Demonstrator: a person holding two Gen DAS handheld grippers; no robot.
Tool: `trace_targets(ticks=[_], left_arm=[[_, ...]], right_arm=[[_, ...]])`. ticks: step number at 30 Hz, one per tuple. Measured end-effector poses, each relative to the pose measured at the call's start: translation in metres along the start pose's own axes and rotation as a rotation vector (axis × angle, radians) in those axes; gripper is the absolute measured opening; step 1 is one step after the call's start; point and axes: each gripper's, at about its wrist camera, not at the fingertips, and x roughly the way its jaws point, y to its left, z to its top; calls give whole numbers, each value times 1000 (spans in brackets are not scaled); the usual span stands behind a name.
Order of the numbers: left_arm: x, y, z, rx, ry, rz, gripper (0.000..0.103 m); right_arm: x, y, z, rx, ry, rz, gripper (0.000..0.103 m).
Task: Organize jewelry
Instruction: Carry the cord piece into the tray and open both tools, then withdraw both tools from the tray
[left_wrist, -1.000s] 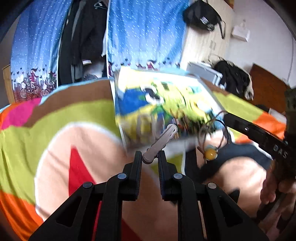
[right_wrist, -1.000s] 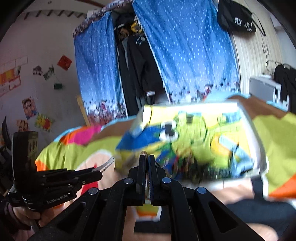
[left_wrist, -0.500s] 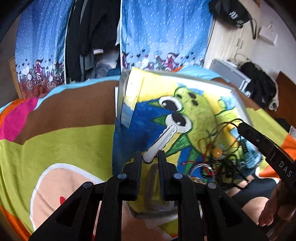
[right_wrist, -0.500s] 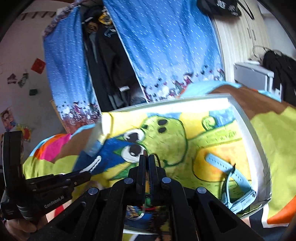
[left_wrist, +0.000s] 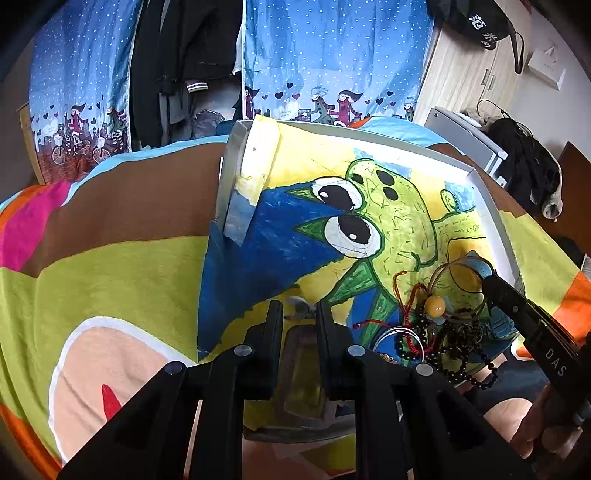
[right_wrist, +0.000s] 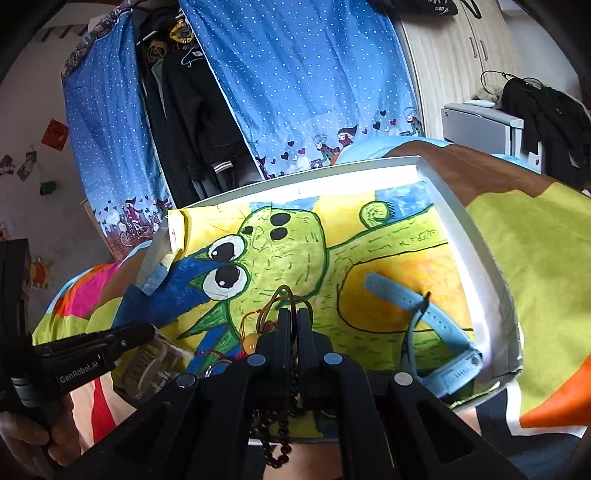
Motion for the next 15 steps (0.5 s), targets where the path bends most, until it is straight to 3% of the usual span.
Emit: trace_targets(ticks=[2, 5, 6, 10, 14, 15], left_arm=[[-4, -2, 0, 7, -5, 10, 22], [-14, -5, 0, -4, -32, 11, 49], [-19, -5, 0, -13, -50, 5, 53], [-38, -8, 1, -30, -87, -2, 63], [-64, -8, 2, -47, -140, -16, 68], [-72, -10, 1, -48, -153, -15, 78]], right_arm=[[-3, 0, 0, 0, 8, -6, 7], [-12, -2, 0, 4, 0, -7, 29], [-17, -2, 0, 5, -9, -7, 35], [-35, 0, 4, -15, -28, -16, 36], [-62, 4, 8, -31, -72, -20, 58], [-68, 5, 9, -36, -82, -21, 62]])
